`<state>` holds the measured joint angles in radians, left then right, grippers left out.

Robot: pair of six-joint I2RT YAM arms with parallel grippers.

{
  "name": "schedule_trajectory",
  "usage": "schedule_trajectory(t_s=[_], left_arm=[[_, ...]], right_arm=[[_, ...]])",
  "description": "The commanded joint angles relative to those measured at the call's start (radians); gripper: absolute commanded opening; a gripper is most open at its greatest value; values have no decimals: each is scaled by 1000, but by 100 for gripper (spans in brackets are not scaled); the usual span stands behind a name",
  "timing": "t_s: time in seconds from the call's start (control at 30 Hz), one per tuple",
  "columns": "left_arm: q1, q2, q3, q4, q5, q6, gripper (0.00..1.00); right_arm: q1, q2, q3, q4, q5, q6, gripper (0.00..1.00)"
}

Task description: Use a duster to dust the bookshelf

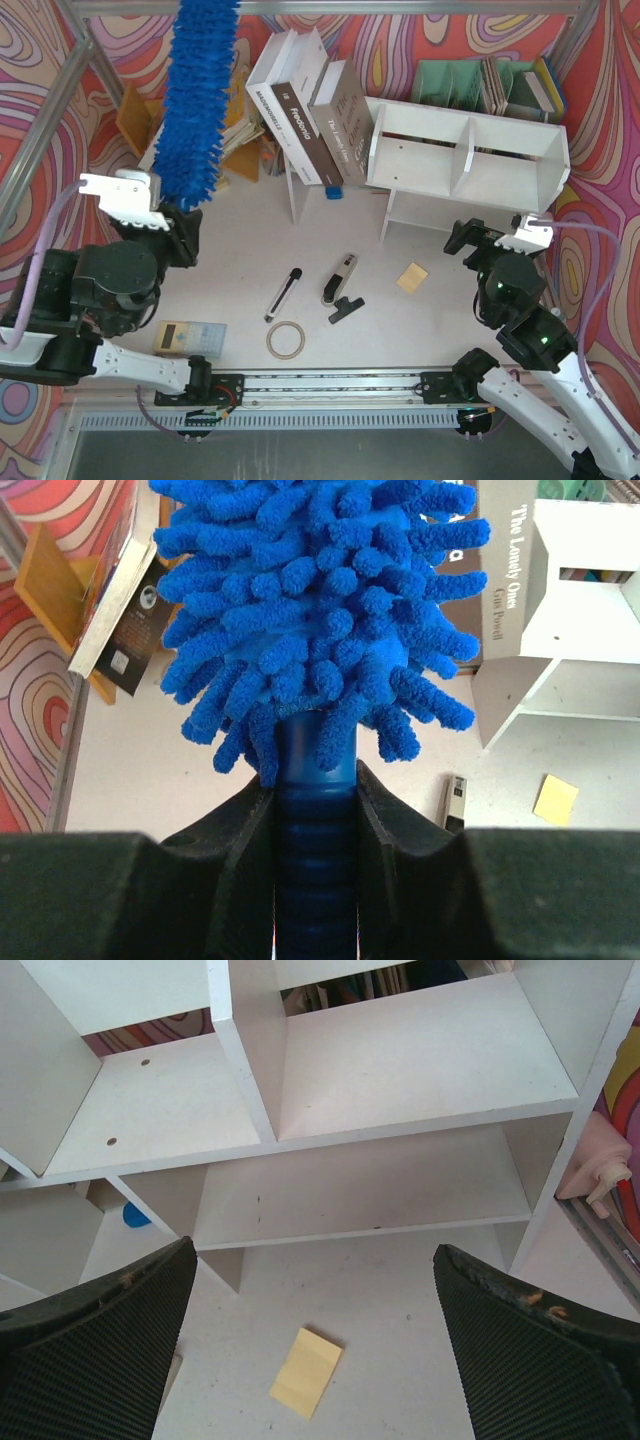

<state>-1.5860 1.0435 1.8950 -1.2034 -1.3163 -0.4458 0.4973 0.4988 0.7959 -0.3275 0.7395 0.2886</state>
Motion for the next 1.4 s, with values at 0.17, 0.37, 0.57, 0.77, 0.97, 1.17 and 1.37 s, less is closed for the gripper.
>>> schedule_trajectory(t_s=[0.17, 0.37, 0.57, 0.77, 0.97, 1.17, 1.37], left_arm=[[36, -42, -75, -377, 1, -407, 0], [55, -115, -208, -419, 59, -541, 0], [61, -163, -327, -401, 149, -600, 0], [63, -202, -432, -436, 230, -691, 0], [64, -238, -553, -319, 305, -643, 0], [68, -244, -646, -208, 371, -593, 0], [87, -249, -726, -149, 442, -580, 0]], right_arm=[[-2, 7, -4, 7, -4, 3, 89], [-2, 15, -2, 4, -9, 4, 89], [-1, 13, -3, 2, -8, 4, 90], [-2, 12, -1, 2, -7, 3, 89], [-1, 9, -1, -1, -6, 8, 89], [-1, 9, -1, -5, -1, 10, 89], [-1, 9, 0, -8, 2, 11, 89]])
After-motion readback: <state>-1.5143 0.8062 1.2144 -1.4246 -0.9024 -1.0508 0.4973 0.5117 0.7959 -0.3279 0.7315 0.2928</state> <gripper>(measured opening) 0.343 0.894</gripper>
